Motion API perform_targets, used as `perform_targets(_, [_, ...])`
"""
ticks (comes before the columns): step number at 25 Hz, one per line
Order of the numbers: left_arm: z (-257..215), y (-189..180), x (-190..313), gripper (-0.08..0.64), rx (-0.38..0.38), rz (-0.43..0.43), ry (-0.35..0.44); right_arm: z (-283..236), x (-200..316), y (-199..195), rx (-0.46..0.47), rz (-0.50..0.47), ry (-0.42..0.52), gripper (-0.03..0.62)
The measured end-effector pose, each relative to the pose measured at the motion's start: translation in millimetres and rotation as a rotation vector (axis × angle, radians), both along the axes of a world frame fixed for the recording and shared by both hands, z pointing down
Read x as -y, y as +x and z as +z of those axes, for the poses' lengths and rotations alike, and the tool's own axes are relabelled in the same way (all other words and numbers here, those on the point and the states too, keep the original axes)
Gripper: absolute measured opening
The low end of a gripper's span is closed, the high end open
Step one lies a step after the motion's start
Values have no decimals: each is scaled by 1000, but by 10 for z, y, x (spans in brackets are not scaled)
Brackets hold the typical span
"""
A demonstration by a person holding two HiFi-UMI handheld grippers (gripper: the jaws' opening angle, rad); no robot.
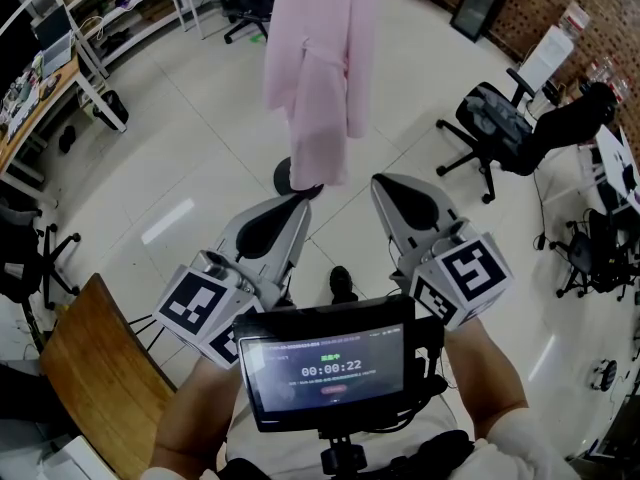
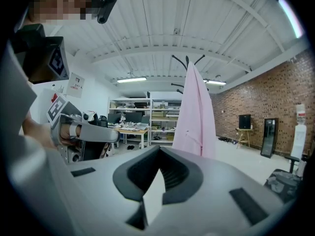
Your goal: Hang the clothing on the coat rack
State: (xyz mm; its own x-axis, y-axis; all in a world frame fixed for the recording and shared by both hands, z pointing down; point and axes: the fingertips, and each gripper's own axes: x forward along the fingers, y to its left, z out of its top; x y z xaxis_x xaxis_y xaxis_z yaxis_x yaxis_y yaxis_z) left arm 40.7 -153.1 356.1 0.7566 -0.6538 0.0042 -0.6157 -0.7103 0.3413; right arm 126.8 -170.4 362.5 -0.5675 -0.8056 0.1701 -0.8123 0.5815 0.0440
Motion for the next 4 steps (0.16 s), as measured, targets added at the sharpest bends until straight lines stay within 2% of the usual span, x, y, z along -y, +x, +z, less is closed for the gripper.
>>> perform_targets(4, [-20,-20,30,3,-1,3,2,-14,24,-27,-7,2,-1,2])
